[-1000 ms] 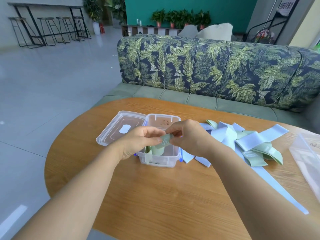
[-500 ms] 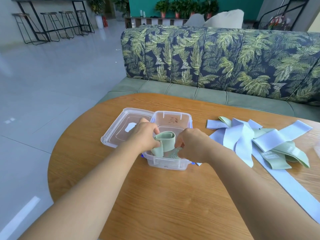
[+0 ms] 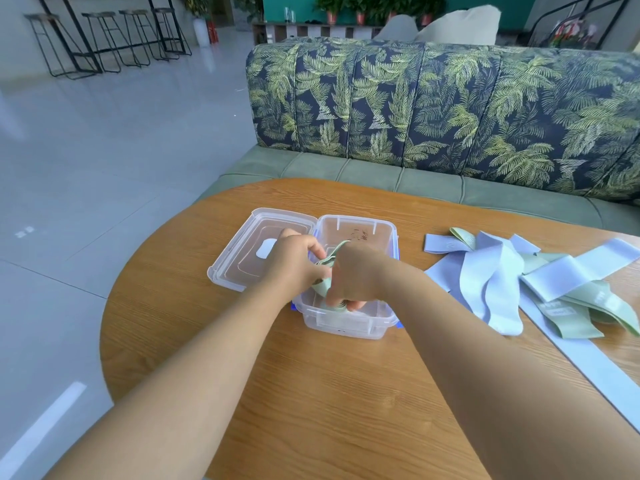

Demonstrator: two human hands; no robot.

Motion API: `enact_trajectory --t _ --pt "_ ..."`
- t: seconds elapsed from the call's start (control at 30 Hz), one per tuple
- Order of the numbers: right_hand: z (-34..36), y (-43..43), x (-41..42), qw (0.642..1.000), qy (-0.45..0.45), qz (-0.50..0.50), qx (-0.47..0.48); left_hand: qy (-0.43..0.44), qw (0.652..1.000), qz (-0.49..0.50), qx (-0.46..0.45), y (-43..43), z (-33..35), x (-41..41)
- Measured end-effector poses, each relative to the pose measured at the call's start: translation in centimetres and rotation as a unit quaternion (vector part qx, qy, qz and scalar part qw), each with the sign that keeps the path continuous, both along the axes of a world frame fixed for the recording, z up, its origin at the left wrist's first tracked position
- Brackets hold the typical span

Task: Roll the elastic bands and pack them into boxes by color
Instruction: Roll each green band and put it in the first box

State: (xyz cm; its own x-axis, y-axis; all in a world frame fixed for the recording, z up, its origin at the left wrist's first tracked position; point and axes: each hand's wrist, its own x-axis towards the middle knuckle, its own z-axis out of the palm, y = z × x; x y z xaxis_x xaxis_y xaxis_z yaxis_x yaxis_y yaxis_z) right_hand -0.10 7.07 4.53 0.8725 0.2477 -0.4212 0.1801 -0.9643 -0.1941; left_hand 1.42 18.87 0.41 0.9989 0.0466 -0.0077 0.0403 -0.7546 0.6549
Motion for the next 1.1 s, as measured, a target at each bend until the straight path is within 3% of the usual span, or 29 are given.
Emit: enact_trajectory --t 0.17,0.3,0.47,0.63,0.9,1.1 --pt "-0.6 1.2 0.7 0.996 0.042 -0.053 0.059 0.061 0.989 -0.026 -0.135 0.9 -0.1 0.2" --pt "-0.6 1.5 0.9 0.996 0.052 -0.051 0.047 0.100 0.962 -0.063 -0.247 2.1 0.1 -0.3" --pt "-0.4 1.4 0.3 0.998 0.038 -0.051 0.016 0.091 0.931 -0.031 -0.353 3.0 -0.4 -1.9" --pt "-1.0 1.1 0.1 0.993 0.006 -0.098 0.065 0.061 0.937 -0.050 -0.339 2.8 -0.7 -3.4" --pt "-1.3 0.5 -0.4 0.987 0.009 -0.121 0.105 0.063 0.950 0.010 -0.306 2.1 -0.7 -4.0" --pt "-2.9 -0.7 -1.1 0.954 0.057 -0.177 0.237 0.116 0.946 0.023 -0.301 2.1 -0.7 -5.2"
